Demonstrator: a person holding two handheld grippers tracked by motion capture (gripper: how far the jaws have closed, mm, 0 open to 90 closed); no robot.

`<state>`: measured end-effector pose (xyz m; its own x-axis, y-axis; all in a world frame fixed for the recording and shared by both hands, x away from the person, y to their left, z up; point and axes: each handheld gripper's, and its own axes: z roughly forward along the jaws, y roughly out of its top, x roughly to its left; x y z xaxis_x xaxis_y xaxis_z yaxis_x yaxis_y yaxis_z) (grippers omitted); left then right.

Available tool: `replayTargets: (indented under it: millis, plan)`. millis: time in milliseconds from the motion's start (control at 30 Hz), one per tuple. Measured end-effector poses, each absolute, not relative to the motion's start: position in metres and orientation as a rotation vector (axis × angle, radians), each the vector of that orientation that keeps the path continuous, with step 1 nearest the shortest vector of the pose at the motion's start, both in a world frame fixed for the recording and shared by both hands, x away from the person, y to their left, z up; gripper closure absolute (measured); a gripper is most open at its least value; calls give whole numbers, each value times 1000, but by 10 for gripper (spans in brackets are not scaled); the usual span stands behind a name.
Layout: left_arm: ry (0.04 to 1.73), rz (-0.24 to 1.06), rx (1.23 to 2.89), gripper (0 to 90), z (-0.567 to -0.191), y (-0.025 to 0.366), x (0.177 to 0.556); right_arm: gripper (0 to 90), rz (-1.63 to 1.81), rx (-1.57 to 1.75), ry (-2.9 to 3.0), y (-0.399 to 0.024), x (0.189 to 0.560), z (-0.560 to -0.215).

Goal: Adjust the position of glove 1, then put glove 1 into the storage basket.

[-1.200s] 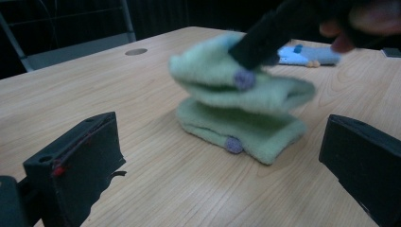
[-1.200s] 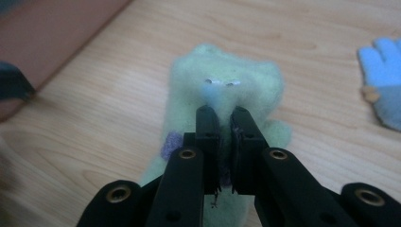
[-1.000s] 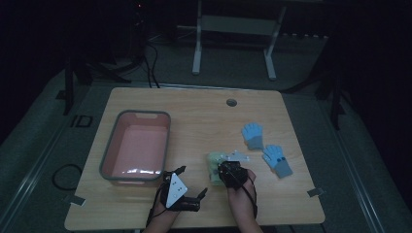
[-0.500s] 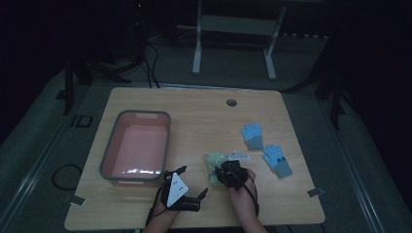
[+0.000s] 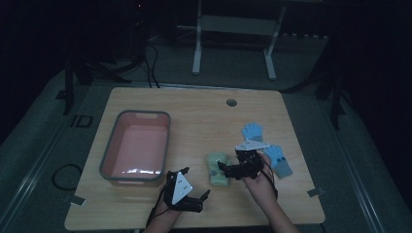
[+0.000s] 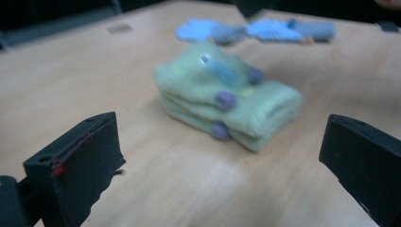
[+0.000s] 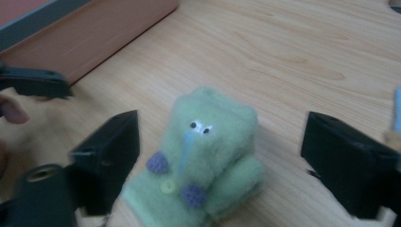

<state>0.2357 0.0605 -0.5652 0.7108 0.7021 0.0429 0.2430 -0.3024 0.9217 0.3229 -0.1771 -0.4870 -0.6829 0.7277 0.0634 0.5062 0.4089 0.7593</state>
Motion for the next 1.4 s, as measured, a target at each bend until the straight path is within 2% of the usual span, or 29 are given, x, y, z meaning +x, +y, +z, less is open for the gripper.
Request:
replayTargets:
  millis: [67,200,400,467,533,567,667,733,867,1133,1300,1400]
  plan:
    - [739,490,1911,1,-565,59,238,141,1191,1026,2406,-184,330,-485]
    - [712,452,1962,1,-564,59,242,140,1209,968,2447,-193,344,-482]
    - [586,413,2040,1,-561,46,249,116,1297,1021,2537,-189,357,-483]
    - [553,414,2049,1,-559,40,251,159,1292,1008,2575,-184,361,-488]
    - [510,424,2057,63,-556,33,253,261,1255,991,2575,-180,365,-491]
    - [495,438,2071,66,-555,29,254,301,1247,979,2587,-178,368,-493]
    - [417,444,2106,170,-552,20,258,387,1222,989,2607,-172,378,-500]
    - [365,464,2159,233,-552,16,263,388,1205,1015,2626,-169,383,-506]
    - [312,490,2210,304,-555,9,273,387,1196,1050,2674,-168,390,-518]
    - [215,536,2286,382,-562,2,278,387,1117,1133,2770,-169,400,-541]
    - [198,591,2302,443,-564,-3,278,482,1164,1148,2787,-171,399,-547]
    - [217,628,2303,532,-565,-6,280,536,1176,1163,2793,-172,399,-548]
